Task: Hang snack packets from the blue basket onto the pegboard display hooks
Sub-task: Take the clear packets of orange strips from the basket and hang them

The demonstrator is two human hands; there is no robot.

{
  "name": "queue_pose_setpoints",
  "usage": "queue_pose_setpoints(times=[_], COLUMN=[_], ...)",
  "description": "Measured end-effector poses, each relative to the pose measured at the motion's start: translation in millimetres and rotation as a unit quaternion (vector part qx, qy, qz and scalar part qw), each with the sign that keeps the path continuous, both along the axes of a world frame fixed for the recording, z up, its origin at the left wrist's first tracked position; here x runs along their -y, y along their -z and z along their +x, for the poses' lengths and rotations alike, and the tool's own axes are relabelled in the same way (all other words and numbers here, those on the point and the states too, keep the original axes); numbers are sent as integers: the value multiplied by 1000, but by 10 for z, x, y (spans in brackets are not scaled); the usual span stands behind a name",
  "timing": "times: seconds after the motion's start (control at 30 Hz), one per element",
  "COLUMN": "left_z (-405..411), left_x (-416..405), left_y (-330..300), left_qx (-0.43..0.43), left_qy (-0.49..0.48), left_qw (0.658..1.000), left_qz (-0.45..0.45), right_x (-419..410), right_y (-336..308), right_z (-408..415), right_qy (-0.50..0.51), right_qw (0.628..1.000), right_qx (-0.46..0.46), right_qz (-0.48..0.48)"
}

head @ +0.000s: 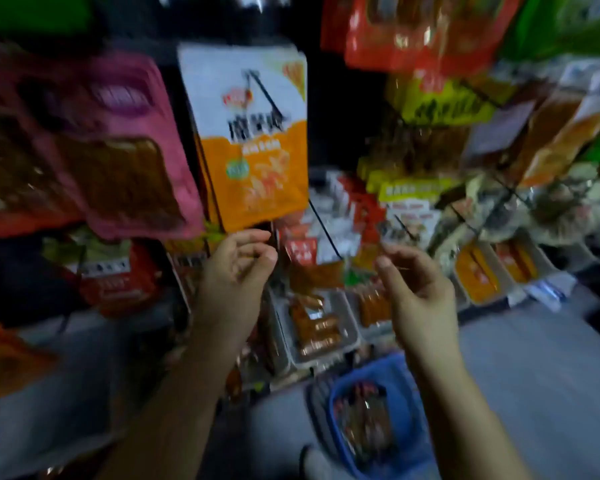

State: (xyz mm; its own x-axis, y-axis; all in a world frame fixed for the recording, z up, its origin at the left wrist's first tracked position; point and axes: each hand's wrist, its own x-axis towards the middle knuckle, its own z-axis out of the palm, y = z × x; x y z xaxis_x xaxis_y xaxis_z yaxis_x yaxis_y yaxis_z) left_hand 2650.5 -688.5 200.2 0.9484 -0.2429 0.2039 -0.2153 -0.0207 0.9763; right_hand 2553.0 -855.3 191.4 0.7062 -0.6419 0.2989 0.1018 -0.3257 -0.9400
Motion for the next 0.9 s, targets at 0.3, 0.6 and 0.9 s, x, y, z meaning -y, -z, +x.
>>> queue_pose_setpoints(times=[0.3,0.6,0.9], left_z=[-1098,-1526,-1198], left_x=[604,1883,2831], left_y=[2074,4965,7794], left_qx=[-231,-351,-491], left_qy=[125,169,110], left_qw=[960,891,819], left_qz=[101,233,275], right_x=[585,1688,2783], right_y=[2042,4773,7599], right_z=[-1425,-1843,-1508], right_qy=[70,39,-70], right_qw=[953,862,783], right_qx=[-271,-475,-612], right_qz=[113,169,81])
